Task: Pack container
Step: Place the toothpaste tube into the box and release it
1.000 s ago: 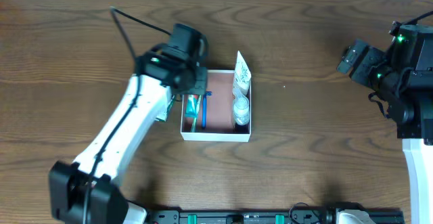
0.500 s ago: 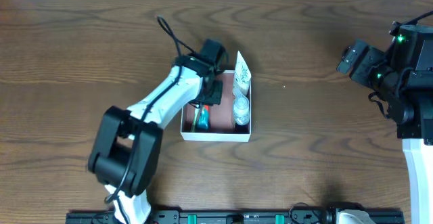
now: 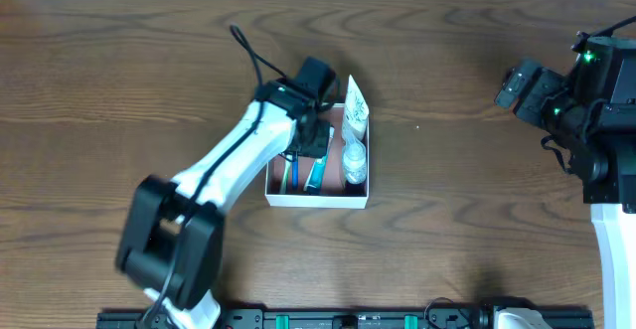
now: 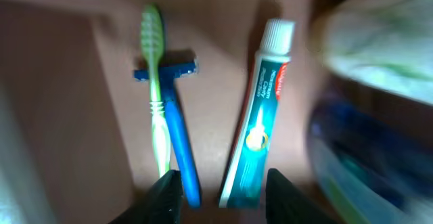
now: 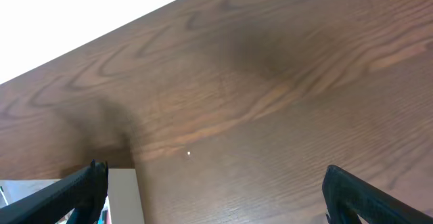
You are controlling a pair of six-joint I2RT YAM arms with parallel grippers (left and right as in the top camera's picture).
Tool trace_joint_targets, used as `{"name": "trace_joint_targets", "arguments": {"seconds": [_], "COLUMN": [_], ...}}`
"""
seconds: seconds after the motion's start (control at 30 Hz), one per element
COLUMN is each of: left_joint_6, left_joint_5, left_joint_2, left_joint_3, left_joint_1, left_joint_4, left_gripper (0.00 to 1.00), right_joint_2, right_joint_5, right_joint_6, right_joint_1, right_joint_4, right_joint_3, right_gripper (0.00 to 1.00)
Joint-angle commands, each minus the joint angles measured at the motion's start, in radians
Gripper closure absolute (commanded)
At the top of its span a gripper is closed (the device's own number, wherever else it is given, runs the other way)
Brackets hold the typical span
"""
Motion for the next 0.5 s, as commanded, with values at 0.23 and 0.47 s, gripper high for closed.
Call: {"name": "trace_joint_targets", "arguments": {"seconds": [0.23,0.47], "left_joint_6": [0.029,0.155], "left_joint_5": [-0.280,-0.181], "left_joint_2": [-0.276,-0.177], "left_joint_3": [0.048,-0.010], "left_joint_1": [0.129,0.329], "left_joint_4": [-0.111,-0.121], "left_gripper": [0.45,0.43], "right_joint_2": [0.001,0.001], "right_joint_5": [-0.003,-0.003], "right_joint_6": [-0.004,-0.004], "right_joint_1": [-0.005,-0.005], "right_joint_4": [-0.002,-0.002], "right_joint_3": [0.008,0.008], "right_gripper": [0.01,0.01]}}
